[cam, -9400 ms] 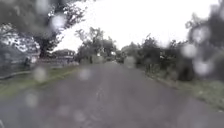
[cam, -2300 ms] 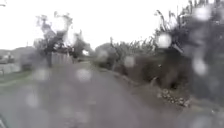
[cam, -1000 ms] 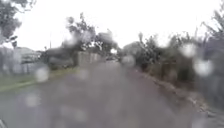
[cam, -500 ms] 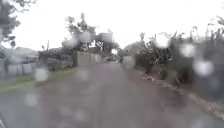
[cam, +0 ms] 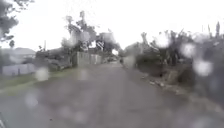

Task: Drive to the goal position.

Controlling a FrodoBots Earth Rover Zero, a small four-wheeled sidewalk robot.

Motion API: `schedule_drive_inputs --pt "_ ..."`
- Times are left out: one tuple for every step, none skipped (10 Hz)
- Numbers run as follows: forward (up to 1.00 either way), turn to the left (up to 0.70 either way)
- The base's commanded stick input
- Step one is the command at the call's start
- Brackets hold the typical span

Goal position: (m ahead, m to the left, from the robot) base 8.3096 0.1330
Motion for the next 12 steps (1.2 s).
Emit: schedule_drive_inputs --pt "0.0 0.0" --pt "0.0 0.0" --pt "0.0 0.0" --pt "0.0 0.0" --pt "0.0 0.0" --pt "0.0 0.0" --pt "0.0 0.0" --pt "0.0 0.0" --pt "0.32 0.0" --pt "0.43 0.0" --pt "0.55 0.0" --pt "1.0 0.0"
